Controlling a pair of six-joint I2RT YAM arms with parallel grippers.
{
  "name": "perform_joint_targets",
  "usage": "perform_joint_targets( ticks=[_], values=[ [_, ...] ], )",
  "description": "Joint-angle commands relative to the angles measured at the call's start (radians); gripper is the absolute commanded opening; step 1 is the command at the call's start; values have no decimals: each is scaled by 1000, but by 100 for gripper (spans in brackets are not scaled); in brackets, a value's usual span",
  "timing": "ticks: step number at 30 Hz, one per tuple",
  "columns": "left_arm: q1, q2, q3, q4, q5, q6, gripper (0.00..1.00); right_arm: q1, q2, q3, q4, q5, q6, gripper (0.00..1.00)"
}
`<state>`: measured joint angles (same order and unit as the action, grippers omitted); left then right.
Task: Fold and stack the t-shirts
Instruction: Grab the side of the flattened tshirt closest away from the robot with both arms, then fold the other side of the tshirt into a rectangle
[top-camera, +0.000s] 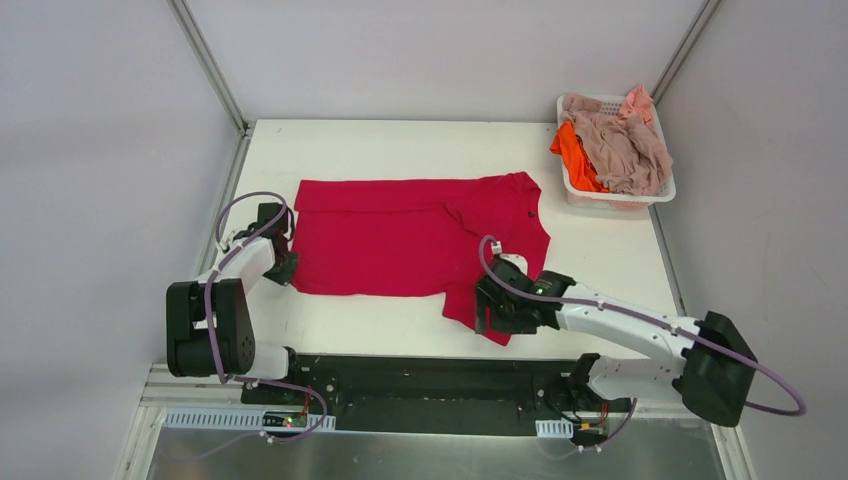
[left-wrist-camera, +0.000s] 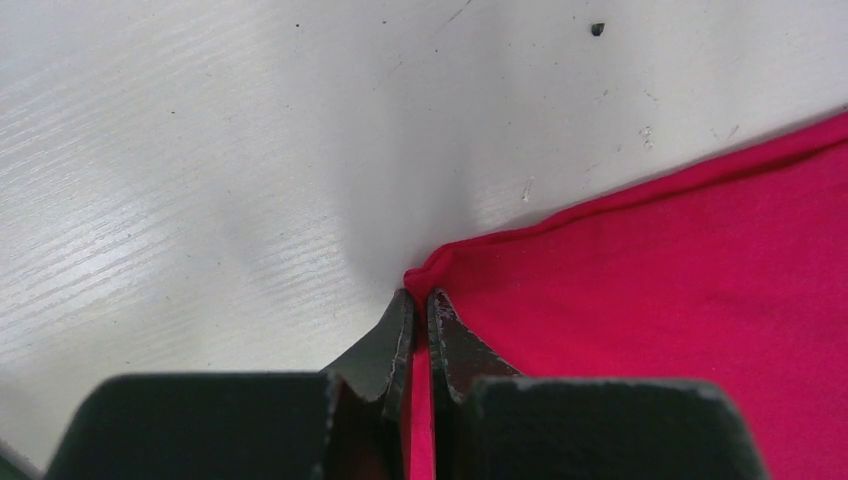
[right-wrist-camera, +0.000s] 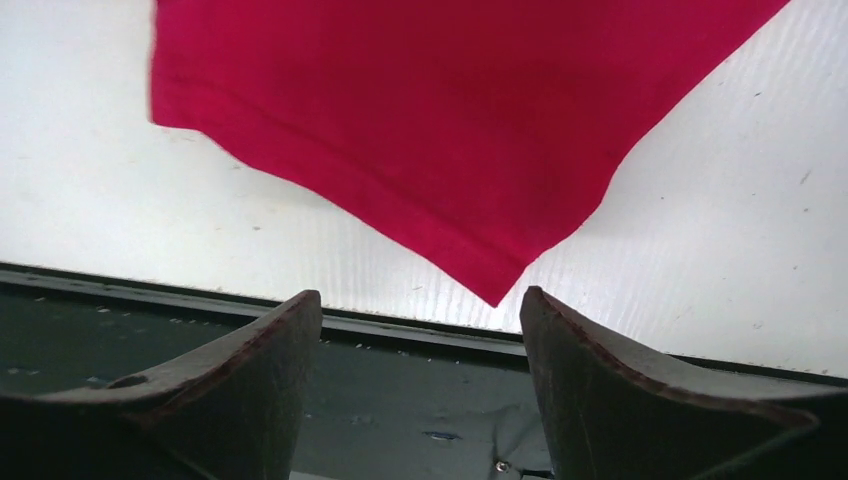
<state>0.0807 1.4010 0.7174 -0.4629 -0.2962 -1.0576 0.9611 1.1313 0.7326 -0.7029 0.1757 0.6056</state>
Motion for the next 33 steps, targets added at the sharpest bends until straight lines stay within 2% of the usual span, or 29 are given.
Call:
perform_joint_targets(
  ticks=[1,6,10,14,18,21,24,26,33],
  values=[
    [10,2,-47,-16,47,11,0,28,85,-17,37,40,45,74],
    [9,-9,-50,-17,51,21,0,25,146,-23,47,96,58,65],
    [10,-7,-48,-18,57,23,0,8,189,-39,82,95,54,61],
    [10,-8,-45,-18,57,25,0,5,224,-52,60,116,61,58],
    [11,-9,-46,-19,51,21,0,7,254,-60,35,124,85,50],
    [10,-2,-43,-20,48,21,0,24,267,-68,36,121,111,38],
    [11,-3,-37,-33,45,27,0,57,267,-57,-4,109,148,10],
    [11,-16,-38,-53,40,31,0,87,243,-38,-58,92,157,0],
    [10,-152,-106,-168,-33,6,0,132,112,-29,-140,-66,186,0]
  ],
)
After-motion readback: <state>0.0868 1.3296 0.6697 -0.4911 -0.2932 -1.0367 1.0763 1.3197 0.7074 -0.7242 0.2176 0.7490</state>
